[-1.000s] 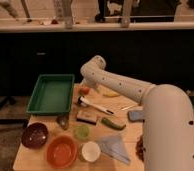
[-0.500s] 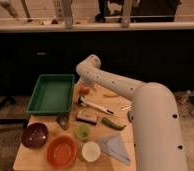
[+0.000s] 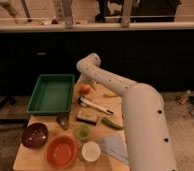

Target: Place apple in paper cup

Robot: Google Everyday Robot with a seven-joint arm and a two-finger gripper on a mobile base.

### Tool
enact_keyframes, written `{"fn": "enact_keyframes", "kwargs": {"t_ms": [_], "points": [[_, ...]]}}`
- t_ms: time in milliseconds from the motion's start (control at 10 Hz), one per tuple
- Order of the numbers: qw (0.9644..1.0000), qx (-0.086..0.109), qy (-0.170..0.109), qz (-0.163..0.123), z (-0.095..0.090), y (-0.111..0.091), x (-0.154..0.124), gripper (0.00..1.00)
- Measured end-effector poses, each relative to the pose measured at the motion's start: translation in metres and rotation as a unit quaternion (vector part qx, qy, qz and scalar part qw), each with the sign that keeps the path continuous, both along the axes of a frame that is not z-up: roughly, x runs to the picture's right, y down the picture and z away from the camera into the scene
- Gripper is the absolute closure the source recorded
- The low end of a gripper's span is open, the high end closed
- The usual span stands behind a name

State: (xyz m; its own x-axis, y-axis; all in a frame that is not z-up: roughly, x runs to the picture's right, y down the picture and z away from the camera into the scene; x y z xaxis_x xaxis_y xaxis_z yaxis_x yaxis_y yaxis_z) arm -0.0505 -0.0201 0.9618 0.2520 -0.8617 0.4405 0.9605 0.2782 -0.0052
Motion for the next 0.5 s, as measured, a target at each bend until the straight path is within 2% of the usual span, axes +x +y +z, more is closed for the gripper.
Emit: {"fn": "enact_keyframes", "kwargs": {"t_ms": [500], "points": [[0.9998, -0.016, -0.002, -0.007, 0.016, 0.000, -0.006, 0.20]]}}
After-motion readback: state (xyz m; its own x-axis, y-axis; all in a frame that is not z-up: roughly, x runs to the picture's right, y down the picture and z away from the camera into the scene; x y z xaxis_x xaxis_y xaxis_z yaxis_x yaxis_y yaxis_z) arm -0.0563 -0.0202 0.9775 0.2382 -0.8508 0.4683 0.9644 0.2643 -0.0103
